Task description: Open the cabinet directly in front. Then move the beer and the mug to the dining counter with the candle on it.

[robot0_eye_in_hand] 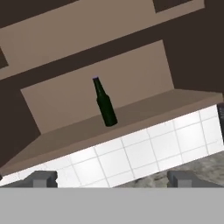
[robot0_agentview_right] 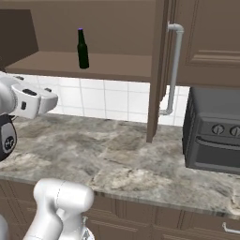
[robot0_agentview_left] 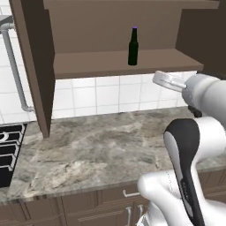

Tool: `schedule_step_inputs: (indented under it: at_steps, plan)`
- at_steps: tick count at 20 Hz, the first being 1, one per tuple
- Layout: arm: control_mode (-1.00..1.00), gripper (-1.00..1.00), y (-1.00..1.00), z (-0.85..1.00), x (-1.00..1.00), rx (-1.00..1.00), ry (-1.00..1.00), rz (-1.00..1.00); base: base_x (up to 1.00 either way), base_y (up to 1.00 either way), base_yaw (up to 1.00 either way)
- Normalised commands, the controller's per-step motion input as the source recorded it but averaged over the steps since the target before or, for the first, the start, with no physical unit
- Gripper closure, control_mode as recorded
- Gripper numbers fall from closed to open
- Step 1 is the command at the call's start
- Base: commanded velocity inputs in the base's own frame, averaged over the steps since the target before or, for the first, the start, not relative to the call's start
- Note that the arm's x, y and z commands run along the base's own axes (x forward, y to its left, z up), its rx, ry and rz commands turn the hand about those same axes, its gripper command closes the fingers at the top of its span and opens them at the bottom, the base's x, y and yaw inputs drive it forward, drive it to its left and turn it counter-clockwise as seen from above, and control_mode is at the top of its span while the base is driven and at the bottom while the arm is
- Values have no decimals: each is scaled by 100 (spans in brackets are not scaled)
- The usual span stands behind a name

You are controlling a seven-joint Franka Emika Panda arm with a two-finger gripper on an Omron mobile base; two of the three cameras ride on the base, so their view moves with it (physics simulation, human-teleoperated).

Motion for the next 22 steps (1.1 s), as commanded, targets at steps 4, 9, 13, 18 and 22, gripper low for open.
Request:
schedule_step_inputs:
  at_steps: [4, 9, 13, 18, 22]
  plan:
    - [-100, -100, 0, 37, -28, -1, 12, 9, 0, 0, 0]
    - [-100, -100, 0, 23, -10, -7, 23, 9, 0, 0, 0]
    - [-100, -100, 3, 0, 6, -11, 46, 9, 0, 0, 0]
    - [-100, -100, 29, -1, 5, -20, 23, 5, 0, 0, 0]
    - [-100, -100, 11, 0, 0, -7, 1, 0, 0, 0, 0]
